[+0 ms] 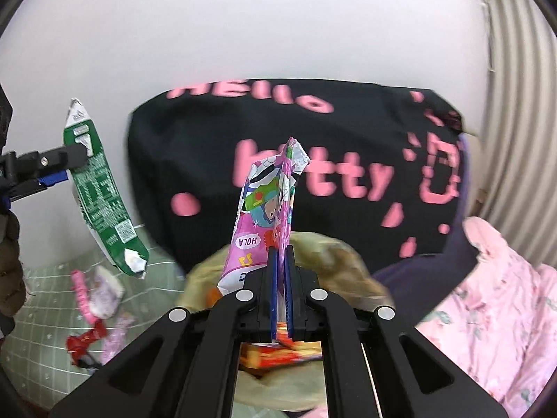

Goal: Collect trash
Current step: 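Carry the milk carton and pink wrapper with both grippers over the trash bag, then open both grippers to drop the items into the trash bag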

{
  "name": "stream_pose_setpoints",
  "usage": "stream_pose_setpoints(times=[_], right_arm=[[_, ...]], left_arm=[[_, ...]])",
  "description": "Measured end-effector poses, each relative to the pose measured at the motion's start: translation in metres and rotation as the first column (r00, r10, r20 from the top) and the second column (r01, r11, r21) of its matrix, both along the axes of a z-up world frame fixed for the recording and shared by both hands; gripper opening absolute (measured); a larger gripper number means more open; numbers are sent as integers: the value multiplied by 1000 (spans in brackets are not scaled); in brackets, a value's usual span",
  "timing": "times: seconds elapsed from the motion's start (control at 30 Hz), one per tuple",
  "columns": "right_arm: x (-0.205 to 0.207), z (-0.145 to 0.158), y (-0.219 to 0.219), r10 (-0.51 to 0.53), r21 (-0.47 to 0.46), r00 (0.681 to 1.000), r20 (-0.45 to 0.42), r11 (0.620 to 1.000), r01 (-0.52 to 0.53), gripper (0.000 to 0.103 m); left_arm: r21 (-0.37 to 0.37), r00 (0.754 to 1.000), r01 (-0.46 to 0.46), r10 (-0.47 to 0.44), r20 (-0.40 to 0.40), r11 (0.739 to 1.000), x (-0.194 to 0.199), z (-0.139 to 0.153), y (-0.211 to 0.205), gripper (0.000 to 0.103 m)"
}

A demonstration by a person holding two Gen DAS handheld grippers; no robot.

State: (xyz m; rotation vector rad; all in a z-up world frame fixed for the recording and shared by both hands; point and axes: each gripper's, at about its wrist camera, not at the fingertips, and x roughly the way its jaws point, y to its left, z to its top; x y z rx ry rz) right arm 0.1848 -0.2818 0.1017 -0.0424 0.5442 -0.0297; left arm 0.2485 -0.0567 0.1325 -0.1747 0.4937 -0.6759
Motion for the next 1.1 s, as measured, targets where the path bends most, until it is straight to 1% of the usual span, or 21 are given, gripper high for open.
stream_pose_setpoints(times=[0.07, 0.1, 0.17, 0.27, 0.3, 0.37, 0.43, 0.53, 0.7, 0.77, 0.87, 1.0, 1.1], right_arm=[[-5, 0, -16, -30, -10, 1000, -6, 1000, 30, 5], [-7, -1, -23, -39, -12, 999, -13, 999, 39, 5], [-7, -7, -32, -40, -19, 999, -35, 999, 39, 5], [-5, -19, -39, -27, -40, 996, -80, 999, 24, 5], [-2, -26, -41, -16, -40, 995, -102, 999, 12, 5], [5, -37, -43, 0, -39, 990, -138, 999, -5, 5], [14, -48, -44, 14, -32, 985, -170, 999, -20, 5], [28, -64, -43, 41, -36, 976, -214, 998, -50, 5], [48, -85, -45, 66, -28, 963, -261, 997, -76, 5], [51, -89, -48, 69, -19, 961, -269, 997, -77, 5], [54, -91, -51, 74, -14, 959, -275, 997, -81, 5], [52, -92, -51, 77, -4, 958, -275, 997, -82, 5], [49, -90, -51, 74, 6, 962, -263, 997, -75, 6]], left_arm=[[-6, 999, 43, -43, 4, 999, 3, 0, -21, 62], [0, 997, 75, -75, -7, 997, 7, -4, -37, 62], [7, 993, 113, -112, -34, 994, 11, -13, -55, 62], [56, 983, 158, -152, -100, 986, 26, -42, -93, 62], [74, 980, 167, -157, -120, 983, 29, -50, -101, 62], [137, 974, 181, -158, -161, 974, 39, -72, -120, 62], [210, 969, 189, -148, -196, 959, 47, -94, -137, 62], [252, 962, 200, -140, -235, 947, 58, -119, -150, 62], [287, 955, 219, -144, -260, 933, 65, -139, -164, 62], [290, 953, 222, -144, -266, 931, 64, -140, -166, 62], [270, 949, 220, -142, -281, 937, 69, -140, -166, 62], [221, 935, 243, -168, -311, 945, 73, -137, -157, 62], [167, 920, 267, -199, -339, 949, 76, -135, -140, 62]])
